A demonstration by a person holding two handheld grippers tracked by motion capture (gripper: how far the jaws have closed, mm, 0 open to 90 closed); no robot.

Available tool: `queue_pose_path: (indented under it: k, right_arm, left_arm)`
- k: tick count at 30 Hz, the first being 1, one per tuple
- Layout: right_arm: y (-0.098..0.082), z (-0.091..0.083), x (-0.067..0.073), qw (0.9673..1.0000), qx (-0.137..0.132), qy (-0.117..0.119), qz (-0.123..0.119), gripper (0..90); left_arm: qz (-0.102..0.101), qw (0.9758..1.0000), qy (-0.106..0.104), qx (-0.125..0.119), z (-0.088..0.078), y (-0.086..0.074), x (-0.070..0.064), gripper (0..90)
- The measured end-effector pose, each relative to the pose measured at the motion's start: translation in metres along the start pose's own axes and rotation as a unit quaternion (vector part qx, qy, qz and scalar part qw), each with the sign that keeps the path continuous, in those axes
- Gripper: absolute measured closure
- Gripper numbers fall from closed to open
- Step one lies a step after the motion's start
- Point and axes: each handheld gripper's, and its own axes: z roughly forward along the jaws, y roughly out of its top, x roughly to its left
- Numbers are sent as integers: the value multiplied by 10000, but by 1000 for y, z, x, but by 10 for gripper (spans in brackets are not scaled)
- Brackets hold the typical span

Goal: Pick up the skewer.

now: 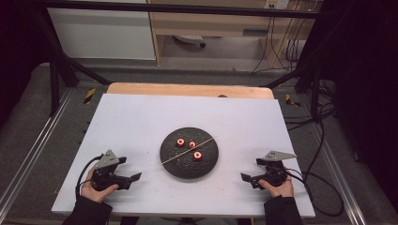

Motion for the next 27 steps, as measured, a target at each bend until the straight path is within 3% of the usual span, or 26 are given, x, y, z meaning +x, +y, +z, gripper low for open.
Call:
queue_pose_path:
  k: [27]
  right_arm:
    - [0,-1,0,10000,19,20,-12,7]
  left_arm:
    - [143,9997,-143,103,3,11,-11,89]
